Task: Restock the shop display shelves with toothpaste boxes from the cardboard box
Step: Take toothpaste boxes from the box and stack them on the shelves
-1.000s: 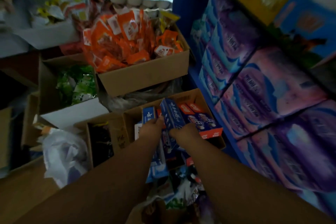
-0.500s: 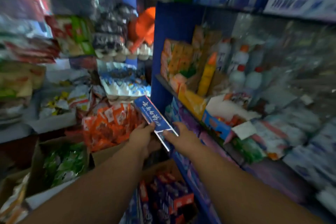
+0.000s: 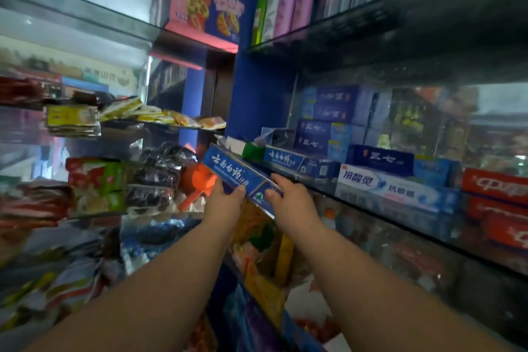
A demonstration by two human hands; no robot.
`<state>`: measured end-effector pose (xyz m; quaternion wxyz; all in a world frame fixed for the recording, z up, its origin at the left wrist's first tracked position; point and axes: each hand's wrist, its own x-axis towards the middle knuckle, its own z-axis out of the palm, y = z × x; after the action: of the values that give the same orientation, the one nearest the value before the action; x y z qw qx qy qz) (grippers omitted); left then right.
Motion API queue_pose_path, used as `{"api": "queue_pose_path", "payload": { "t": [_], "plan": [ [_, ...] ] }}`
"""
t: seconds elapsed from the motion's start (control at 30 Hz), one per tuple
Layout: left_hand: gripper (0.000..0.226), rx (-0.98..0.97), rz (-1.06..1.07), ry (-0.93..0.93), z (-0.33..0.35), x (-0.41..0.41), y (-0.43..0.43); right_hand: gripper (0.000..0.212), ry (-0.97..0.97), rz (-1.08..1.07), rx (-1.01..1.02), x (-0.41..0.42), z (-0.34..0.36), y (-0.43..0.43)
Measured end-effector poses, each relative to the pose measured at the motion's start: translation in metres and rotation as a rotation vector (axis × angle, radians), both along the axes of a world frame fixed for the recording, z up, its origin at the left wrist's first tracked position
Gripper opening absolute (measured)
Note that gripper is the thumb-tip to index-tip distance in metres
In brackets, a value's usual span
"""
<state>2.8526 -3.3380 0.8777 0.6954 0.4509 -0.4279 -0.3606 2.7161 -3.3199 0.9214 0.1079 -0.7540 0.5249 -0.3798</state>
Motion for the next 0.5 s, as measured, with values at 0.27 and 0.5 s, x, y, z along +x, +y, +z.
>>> {"api": "queue_pose_path", "payload": {
  "t": [0.27,0.5],
  "plan": [
    [0.058,0.022,-0.042,-0.6,0.064,-0.047,-0.031,0.04,0.184,-0.203,-0.169,-0.033,0.066,-0.036],
    [0.049,0.09,-0.05,-0.85,0.058,-0.06,-0.068,0.034,0.434,-0.338,-0.174,-0.041,0.054,-0.084]
  ]
}}
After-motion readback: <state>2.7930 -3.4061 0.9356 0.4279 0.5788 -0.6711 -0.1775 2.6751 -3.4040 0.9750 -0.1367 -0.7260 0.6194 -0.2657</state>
